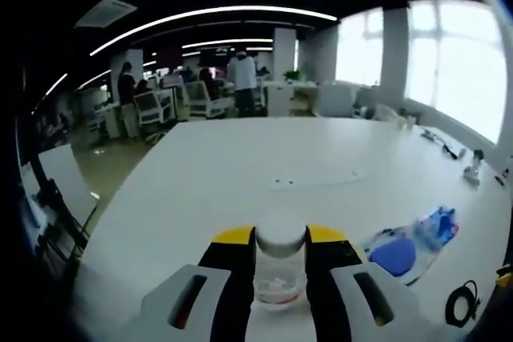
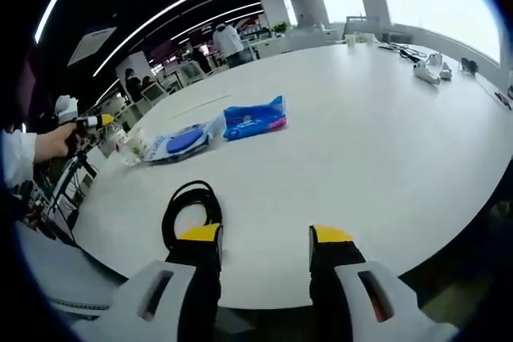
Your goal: Arrange the tabletop items into an orderly group along one side of the table until the central work area is clear of visible clutter.
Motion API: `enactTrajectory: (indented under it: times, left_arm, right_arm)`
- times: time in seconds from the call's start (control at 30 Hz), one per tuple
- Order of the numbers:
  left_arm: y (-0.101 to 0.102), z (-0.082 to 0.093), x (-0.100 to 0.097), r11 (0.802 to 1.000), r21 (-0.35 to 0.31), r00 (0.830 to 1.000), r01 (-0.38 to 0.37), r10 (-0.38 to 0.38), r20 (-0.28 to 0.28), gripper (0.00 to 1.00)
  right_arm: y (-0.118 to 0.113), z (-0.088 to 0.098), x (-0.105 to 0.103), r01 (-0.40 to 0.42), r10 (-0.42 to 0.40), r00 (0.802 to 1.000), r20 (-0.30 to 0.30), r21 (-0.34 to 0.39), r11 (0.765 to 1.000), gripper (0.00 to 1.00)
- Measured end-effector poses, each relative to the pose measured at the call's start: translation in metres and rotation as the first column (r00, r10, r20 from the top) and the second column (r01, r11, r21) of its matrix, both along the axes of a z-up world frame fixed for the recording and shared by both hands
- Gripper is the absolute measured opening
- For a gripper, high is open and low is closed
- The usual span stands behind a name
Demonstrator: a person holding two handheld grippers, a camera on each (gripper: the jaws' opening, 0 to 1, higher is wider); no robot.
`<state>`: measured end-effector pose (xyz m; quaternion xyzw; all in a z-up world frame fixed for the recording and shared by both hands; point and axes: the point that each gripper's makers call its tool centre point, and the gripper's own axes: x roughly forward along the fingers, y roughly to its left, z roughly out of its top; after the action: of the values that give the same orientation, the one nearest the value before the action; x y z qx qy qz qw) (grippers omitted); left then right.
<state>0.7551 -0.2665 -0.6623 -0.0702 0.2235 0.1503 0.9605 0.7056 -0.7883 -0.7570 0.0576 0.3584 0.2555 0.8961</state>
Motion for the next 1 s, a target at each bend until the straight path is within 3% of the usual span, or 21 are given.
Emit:
enactTrajectory:
  times: [0.23, 0.4, 0.5, 0.63, 0.67, 0.73, 1.0]
  left_arm:
    - [0.0, -0.006, -0.001, 0.999, -0.022, 1.0, -0.031, 0.031, -0.001, 0.21]
    - [-0.006, -0.003, 0.0, 0.999, -0.035, 1.0, -0.014, 0.014, 0.001, 0.33]
    - [-0.006, 0.008, 0.003, 1.0, -0.008, 0.999, -0.011, 0.011, 0.041, 0.55]
    - [-0.008, 0.016, 0.005, 1.0, -0.014, 0.997, -0.006, 0.007, 0.073, 0.94]
    - [-0.01, 0.016, 0.004, 0.999, -0.043, 0.997, -0.002, 0.006, 0.082, 0.96]
    - [-0.019, 0.003, -0.002, 0.989, -0.148, 1.0, 0.01, -0.009, 0.009, 0.97]
    - [-0.018, 0.0, -0.018, 0.985, -0.17, 1.0, 0.02, -0.023, -0.014, 0.97]
  right_arm:
    - [-0.009, -0.001, 0.0, 0.013, -0.013, 1.0, 0.0, -0.002, 1.0, 0.4]
    - [-0.011, -0.003, -0.001, 0.016, -0.016, 1.0, -0.012, 0.008, 1.0, 0.39]
    - [-0.01, -0.003, -0.001, 0.014, -0.014, 1.0, -0.011, 0.011, 1.0, 0.39]
    - [-0.007, -0.003, 0.0, 0.015, -0.014, 1.0, -0.009, 0.02, 1.0, 0.41]
    - [-0.007, -0.003, 0.001, 0.015, -0.015, 1.0, -0.009, 0.021, 1.0, 0.43]
    - [-0.006, -0.003, 0.002, 0.018, -0.017, 1.0, -0.011, 0.025, 1.0, 0.47]
    - [-0.003, 0.0, 0.004, 0.01, -0.009, 1.0, -0.013, 0.04, 0.999, 0.51]
